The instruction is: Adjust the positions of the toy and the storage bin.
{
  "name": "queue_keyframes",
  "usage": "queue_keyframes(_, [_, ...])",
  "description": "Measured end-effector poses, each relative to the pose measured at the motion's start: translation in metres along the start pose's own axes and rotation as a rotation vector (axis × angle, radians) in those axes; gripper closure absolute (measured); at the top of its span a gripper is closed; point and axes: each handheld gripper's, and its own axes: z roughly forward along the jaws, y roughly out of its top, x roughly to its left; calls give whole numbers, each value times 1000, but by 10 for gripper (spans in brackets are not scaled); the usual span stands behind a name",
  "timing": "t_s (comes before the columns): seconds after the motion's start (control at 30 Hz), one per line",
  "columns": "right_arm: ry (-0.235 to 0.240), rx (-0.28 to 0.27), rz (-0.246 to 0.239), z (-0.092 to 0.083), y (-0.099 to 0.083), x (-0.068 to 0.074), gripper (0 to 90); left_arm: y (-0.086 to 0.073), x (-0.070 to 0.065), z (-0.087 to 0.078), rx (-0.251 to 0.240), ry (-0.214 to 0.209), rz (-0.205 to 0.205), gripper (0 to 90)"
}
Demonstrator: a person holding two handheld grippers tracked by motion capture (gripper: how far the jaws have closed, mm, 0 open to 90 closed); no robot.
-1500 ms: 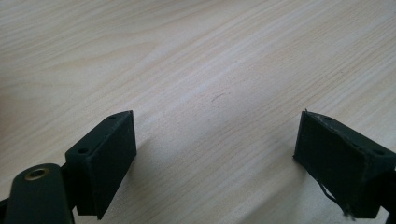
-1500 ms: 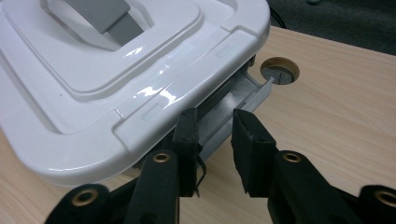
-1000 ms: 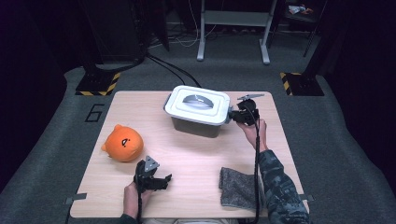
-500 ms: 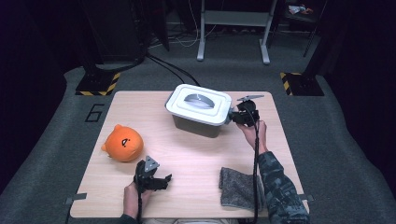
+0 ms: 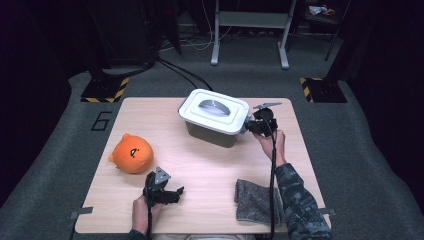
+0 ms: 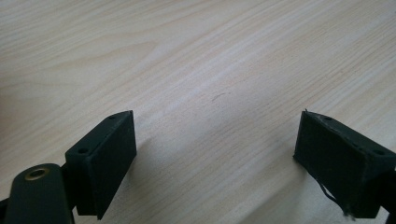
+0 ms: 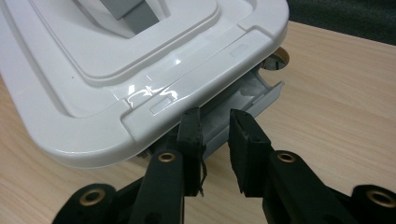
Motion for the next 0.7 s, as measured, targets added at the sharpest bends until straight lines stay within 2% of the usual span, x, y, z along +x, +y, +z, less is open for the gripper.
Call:
queue_keyframes(0.2, [-2,8,15,-2,-1,0,751,0,0,0,6,-5,-3,123])
queue_keyframes(0.3, [-1,3,10,-2,-1,0,750,0,0,0,0,0,-1,123])
queue_keyframes(0.33, [-2,2,-8,-1,-1,-1,749,0,0,0,6,-4,-1,123])
queue_keyframes(0.4, [-1,0,-3,-1,-1,0,735,0,0,0,6,-5,-4,123])
queue_keyframes(0.5, [-6,0,15,-1,-1,-3,625,0,0,0,6,-4,0,123])
queue_keyframes(0.53, [-6,0,15,-1,-1,-3,625,0,0,0,8,-5,-3,123])
queue_keyframes(0.57, [-1,-4,8,-2,-2,-6,614,0,0,0,7,-5,-3,123])
queue_keyframes(0.6, [-8,-24,31,-3,-2,-7,613,0,0,0,8,-8,-5,123])
queue_keyframes(0.63, [-15,-34,16,-4,-2,-10,614,0,0,0,8,-6,-3,123])
queue_keyframes(0.7, [-24,-52,26,-5,0,-13,620,0,0,0,8,-8,-6,123])
